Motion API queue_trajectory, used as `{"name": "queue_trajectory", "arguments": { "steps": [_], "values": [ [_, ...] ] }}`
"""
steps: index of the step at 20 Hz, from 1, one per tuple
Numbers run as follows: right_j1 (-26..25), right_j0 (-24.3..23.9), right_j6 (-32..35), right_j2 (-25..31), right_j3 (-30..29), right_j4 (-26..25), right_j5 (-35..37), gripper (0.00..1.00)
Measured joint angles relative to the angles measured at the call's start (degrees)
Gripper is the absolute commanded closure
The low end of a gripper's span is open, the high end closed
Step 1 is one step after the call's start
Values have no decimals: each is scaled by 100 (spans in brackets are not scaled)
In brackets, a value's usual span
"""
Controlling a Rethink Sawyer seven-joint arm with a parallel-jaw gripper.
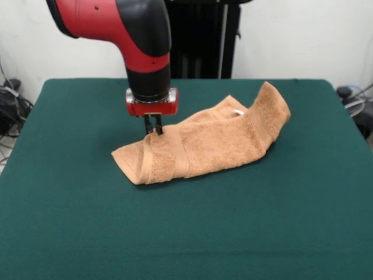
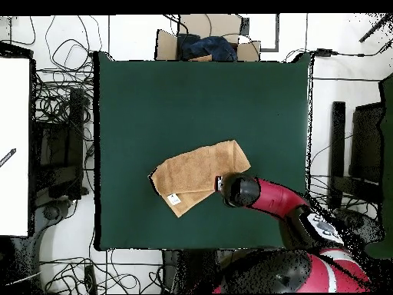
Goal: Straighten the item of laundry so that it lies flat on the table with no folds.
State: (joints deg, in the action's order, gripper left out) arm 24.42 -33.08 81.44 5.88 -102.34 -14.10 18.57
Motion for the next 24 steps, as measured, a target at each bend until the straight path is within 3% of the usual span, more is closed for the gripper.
{"name": "queue_trajectory", "arguments": {
  "steps": [24],
  "values": [
    [146, 148, 0, -116, 1, -54, -8, 100]
  ]
}}
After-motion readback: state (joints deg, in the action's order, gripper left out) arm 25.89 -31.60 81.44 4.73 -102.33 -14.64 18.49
